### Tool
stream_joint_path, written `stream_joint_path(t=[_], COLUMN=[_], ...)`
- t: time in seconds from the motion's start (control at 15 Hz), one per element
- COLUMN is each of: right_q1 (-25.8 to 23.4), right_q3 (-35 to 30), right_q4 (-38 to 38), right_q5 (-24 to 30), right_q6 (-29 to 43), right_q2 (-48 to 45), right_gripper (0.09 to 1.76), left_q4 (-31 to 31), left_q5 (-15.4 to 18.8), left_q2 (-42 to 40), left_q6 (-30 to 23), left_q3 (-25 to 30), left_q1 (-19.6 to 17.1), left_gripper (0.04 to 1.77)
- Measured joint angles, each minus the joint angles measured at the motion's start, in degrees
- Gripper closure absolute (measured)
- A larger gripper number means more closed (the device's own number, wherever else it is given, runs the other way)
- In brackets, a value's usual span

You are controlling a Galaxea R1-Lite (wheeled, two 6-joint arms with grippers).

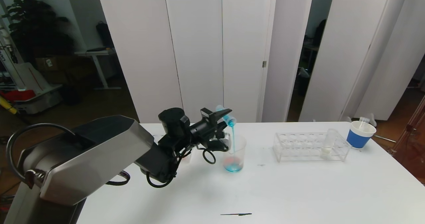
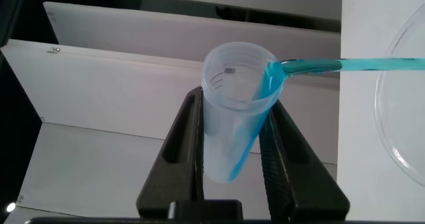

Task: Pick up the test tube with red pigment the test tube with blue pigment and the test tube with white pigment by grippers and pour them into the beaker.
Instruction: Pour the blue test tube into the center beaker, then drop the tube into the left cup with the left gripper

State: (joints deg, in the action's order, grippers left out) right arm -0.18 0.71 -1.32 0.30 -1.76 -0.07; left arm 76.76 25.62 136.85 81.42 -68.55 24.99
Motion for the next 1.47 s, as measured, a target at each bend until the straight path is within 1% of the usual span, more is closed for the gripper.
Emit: stream_joint_path(t=[0.67, 1.0, 1.47], right_q1=[0.0, 0.0, 0.0], right_q3=[0.0, 0.0, 0.0], right_q4=[0.0, 0.0, 0.0], right_q5=[0.0, 0.0, 0.0], right_q6=[0.0, 0.0, 0.0], right_q2=[0.0, 0.0, 0.0], right_gripper=[0.1, 0.1, 0.1], left_q4=[0.2, 1.1, 2.0], left_q5=[-0.1, 0.0, 0.3], left_q2=[0.7, 0.7, 0.5], left_q6=[0.4, 0.6, 2.2], left_q3=[-1.6, -1.5, -1.2], left_q1=[0.1, -0.1, -0.5], left_gripper=[1.24, 1.24, 1.24])
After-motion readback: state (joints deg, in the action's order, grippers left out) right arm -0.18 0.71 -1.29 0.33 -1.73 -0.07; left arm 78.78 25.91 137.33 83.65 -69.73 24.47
